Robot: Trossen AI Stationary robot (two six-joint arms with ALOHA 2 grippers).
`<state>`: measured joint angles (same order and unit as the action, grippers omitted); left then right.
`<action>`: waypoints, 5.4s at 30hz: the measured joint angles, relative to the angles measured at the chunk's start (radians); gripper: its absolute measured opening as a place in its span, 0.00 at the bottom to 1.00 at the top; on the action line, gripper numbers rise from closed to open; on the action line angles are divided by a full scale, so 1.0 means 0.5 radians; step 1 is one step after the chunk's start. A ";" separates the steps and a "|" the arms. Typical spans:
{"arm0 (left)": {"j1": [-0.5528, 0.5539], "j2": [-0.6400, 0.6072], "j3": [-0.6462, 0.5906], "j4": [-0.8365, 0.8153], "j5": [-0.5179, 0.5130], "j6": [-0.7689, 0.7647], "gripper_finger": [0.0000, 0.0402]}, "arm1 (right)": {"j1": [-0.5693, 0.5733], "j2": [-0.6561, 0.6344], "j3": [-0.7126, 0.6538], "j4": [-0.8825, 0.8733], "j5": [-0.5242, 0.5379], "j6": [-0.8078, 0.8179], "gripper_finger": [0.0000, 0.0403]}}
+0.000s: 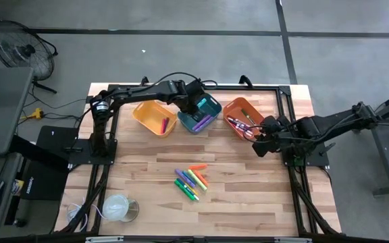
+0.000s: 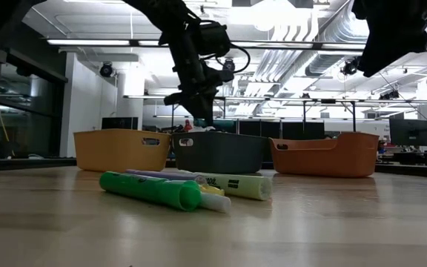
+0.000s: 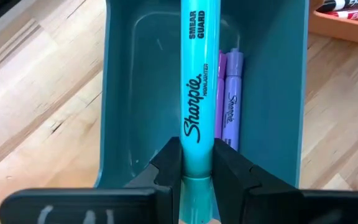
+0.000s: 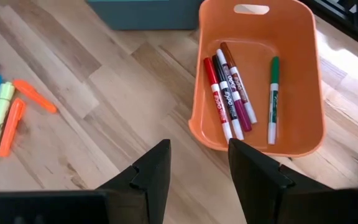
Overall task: Pick & Place Markers
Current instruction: Put the blue highlighter pen into the blue bin, then put the top orange pen into the yellow bin
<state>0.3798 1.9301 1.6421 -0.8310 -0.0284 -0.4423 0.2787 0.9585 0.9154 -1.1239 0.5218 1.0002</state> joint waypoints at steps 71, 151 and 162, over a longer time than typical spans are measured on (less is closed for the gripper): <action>-0.886 -1.496 -1.241 0.544 0.075 0.195 0.11 | -0.119 0.968 0.289 1.335 -0.692 -1.133 0.37; -1.376 -1.961 -1.767 0.716 -0.120 0.095 0.11 | -0.269 2.401 1.154 0.918 -1.065 -1.479 0.05; -1.376 -1.961 -1.767 0.732 -0.121 0.089 0.11 | -0.267 2.291 1.141 0.953 -0.925 -1.218 0.05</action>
<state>-0.3080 0.9497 0.7586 -0.4652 -0.0887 -0.3977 0.1453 2.1041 1.4857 -0.6474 0.0592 0.3912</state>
